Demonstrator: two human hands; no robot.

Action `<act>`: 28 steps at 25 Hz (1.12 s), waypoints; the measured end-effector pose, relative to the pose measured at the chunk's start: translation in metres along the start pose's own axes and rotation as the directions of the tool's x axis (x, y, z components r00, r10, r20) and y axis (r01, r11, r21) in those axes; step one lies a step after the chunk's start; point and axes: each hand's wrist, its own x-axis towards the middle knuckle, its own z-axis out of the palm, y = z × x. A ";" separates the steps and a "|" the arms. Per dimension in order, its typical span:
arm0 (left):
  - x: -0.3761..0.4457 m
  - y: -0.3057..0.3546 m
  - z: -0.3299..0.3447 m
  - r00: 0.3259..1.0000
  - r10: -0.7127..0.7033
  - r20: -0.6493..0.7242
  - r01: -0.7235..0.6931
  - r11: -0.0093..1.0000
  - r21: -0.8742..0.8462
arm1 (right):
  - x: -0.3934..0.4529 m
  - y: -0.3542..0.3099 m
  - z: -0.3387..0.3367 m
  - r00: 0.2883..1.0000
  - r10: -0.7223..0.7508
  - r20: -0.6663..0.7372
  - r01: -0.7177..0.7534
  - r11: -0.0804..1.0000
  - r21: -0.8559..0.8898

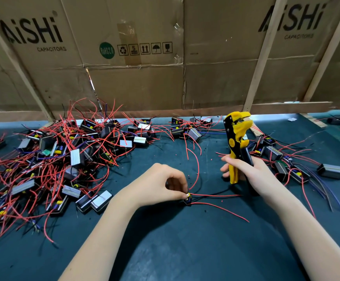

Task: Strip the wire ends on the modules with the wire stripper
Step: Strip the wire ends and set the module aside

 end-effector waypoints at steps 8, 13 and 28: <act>-0.002 0.005 -0.001 0.961 0.040 -0.273 0.015 0.981 0.196 | 0.001 0.001 -0.001 1.000 0.013 0.004 -0.013 1.000 0.008; 0.003 0.007 0.008 0.997 0.050 -0.053 -0.045 0.995 0.090 | 0.002 0.003 -0.001 1.000 0.017 -0.004 -0.017 1.000 -0.004; 0.010 0.007 0.024 0.969 -0.151 -0.196 0.187 0.966 0.178 | -0.008 -0.008 0.001 0.994 -0.040 0.102 0.046 0.998 -0.052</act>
